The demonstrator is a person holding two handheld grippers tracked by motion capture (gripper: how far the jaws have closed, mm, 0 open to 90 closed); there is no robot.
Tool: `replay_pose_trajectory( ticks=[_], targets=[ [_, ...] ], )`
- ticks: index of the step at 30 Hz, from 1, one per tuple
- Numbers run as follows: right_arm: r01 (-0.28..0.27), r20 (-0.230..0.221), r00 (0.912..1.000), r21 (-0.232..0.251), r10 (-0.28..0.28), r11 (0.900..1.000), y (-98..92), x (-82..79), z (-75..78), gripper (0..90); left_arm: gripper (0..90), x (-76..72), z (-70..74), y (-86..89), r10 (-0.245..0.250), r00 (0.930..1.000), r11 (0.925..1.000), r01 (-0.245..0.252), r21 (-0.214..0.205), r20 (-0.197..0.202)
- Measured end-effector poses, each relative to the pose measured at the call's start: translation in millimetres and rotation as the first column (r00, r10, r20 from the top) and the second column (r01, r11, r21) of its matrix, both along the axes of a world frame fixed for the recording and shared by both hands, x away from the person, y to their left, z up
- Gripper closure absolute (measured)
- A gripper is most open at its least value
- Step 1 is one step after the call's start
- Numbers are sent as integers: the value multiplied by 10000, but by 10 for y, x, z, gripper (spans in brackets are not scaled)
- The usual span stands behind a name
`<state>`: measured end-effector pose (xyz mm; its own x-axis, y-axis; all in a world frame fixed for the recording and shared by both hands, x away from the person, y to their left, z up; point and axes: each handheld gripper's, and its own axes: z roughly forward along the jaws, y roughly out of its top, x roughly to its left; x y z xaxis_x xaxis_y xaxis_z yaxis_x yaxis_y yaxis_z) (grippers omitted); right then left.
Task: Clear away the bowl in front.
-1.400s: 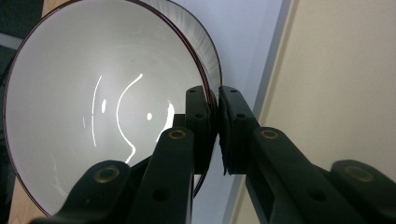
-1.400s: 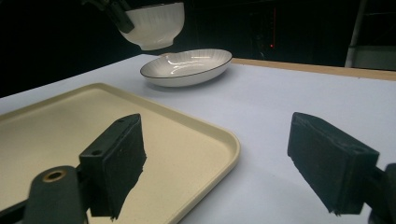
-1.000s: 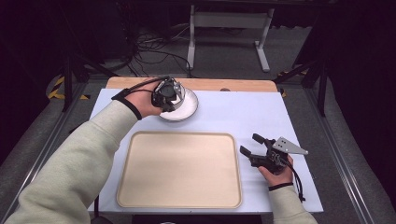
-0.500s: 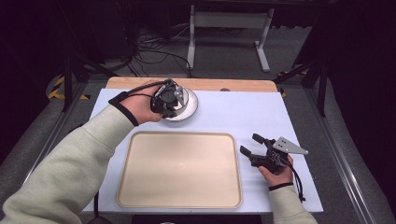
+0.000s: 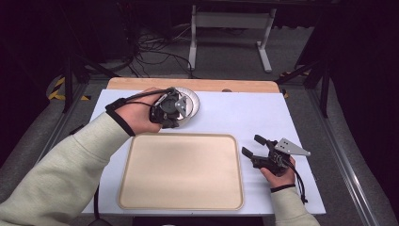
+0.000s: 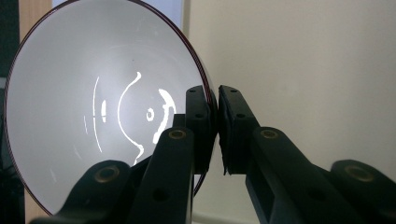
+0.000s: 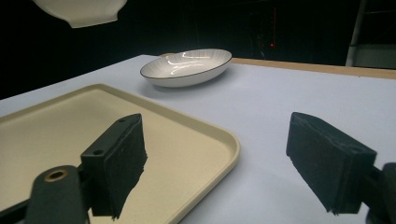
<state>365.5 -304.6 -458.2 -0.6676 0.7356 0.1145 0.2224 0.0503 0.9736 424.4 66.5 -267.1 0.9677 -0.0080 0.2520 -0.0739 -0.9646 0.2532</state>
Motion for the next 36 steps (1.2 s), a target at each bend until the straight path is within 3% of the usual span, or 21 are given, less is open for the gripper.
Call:
replay_pose_trajectory(
  ticks=[6, 11, 20, 36],
  targets=[
    [-16, -6, 10000, -15, 16, 10000, 0, 0, 1, 204, 838, -218, 28, -50, -358, 9993, 9992, 357, 157, 63],
    [-25, 5, 10000, -29, 25, 10000, 1, 0, 1, 204, 838, -305, 33, -72, -678, 9977, 9976, 677, 124, 58],
    [-49, 14, 10000, -26, 49, 10000, 3, 1, 1, 206, 839, -553, 11, -96, -871, 9961, 9960, 867, 228, 158],
    [-136, 59, 9999, -179, 137, 9997, 20, -4, 2, 205, 839, -748, -131, -121, -1093, 9940, 9938, 1093, 177, -61]
  ],
)
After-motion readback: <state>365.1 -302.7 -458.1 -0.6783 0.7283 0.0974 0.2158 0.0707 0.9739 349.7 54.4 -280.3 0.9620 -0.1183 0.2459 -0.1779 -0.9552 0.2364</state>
